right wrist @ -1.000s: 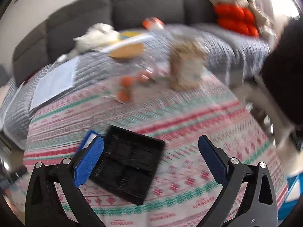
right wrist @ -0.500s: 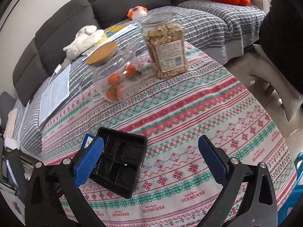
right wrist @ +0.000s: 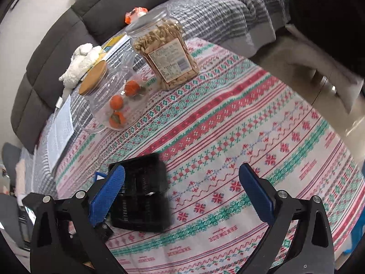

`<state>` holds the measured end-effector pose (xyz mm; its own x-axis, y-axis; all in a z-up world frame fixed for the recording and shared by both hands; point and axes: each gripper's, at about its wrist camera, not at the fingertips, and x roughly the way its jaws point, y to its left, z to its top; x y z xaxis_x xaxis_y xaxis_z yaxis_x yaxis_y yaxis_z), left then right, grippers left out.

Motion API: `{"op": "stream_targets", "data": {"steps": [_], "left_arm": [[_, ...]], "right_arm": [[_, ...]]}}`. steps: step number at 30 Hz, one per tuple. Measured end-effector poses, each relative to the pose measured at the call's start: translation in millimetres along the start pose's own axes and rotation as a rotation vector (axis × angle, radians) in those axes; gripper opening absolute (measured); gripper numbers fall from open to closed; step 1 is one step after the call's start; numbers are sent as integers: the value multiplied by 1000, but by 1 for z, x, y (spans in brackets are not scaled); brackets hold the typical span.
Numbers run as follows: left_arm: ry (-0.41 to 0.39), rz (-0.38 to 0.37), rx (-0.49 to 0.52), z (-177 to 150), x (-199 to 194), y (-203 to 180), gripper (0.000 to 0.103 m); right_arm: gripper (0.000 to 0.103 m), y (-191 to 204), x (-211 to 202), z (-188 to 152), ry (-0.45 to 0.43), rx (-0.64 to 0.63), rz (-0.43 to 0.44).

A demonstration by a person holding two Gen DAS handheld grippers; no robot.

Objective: Collect trash
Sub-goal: 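Grasp the blue barcode box with the left tool while the right tool grasps the black tray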

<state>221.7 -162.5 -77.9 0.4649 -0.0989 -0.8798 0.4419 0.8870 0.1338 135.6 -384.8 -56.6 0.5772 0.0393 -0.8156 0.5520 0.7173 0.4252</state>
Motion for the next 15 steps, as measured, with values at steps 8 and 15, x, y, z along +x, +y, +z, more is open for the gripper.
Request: {"op": "stream_targets", "data": {"steps": [8,15], "left_arm": [[23,38,-103,6,6,33,86],[75,6,-35,6,25,20,87]], "right_arm": [[96,0,-4,0,-4,-9,0],[96,-1,-3,1,-4,-8,-5]]}}
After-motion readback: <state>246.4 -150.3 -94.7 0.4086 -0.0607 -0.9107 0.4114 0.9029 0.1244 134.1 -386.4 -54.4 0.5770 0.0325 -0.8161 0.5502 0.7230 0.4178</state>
